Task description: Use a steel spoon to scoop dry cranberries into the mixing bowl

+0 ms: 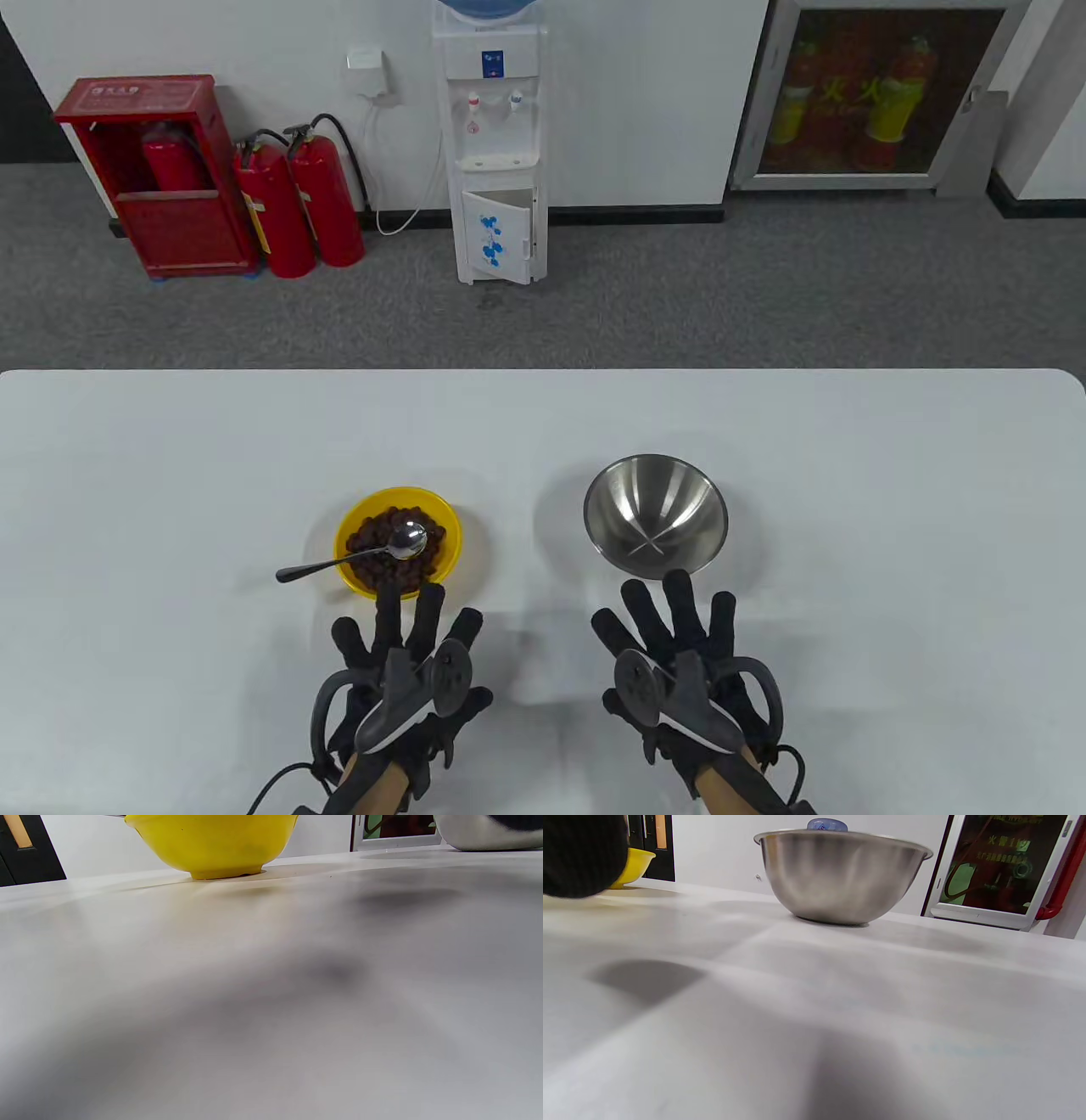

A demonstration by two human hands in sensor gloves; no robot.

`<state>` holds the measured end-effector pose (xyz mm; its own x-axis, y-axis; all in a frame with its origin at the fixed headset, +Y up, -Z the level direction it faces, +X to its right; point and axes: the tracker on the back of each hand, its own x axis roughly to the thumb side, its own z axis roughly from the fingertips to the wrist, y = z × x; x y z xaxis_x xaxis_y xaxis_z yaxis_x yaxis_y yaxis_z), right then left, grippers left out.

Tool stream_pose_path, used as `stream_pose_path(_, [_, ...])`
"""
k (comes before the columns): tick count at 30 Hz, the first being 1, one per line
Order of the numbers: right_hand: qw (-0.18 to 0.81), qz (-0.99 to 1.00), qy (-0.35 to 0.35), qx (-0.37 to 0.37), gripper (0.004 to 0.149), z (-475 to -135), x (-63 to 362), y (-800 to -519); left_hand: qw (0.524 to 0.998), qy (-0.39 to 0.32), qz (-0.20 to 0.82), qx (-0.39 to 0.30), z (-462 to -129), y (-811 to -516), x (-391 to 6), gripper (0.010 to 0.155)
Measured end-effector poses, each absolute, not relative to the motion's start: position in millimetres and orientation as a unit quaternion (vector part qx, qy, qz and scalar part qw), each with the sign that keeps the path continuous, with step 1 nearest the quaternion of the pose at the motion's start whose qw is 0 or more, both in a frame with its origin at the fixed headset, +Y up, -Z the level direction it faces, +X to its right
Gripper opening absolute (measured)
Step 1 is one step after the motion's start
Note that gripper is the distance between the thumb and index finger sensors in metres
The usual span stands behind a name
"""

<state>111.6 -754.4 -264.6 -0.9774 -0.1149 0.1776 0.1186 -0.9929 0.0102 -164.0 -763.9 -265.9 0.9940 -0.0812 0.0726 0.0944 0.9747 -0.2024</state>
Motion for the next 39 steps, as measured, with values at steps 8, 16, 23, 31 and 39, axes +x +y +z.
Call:
stream_pose_path(8, [0.049,-0.995,-0.001,-0.090,0.082,-264.7,112.6,-753.9,0.993,-0.033,-0.036,-0.103,-266.3,-764.6,-163.9,0.083])
stream_pose_path(16, [-0.034,-0.995,0.013,-0.095,0.081,-266.2,118.9,-752.7,0.993,-0.035,-0.012,-0.110,-265.5,-763.6,-165.2,0.082])
stream_pose_path(23, [-0.164,-0.981,0.101,-0.024,0.080,-276.8,144.7,-728.7,0.993,-0.037,0.010,-0.116,-265.5,-761.8,-167.0,0.081])
stream_pose_path(31, [-0.296,-0.938,0.076,0.162,0.083,-332.2,188.8,-713.6,0.992,-0.040,0.010,-0.116,-266.9,-761.7,-167.5,0.081])
stream_pose_path(39, [-0.219,-0.921,-0.025,0.321,0.089,-375.3,201.1,-733.7,0.992,-0.039,0.005,-0.123,-269.9,-762.9,-169.7,0.081])
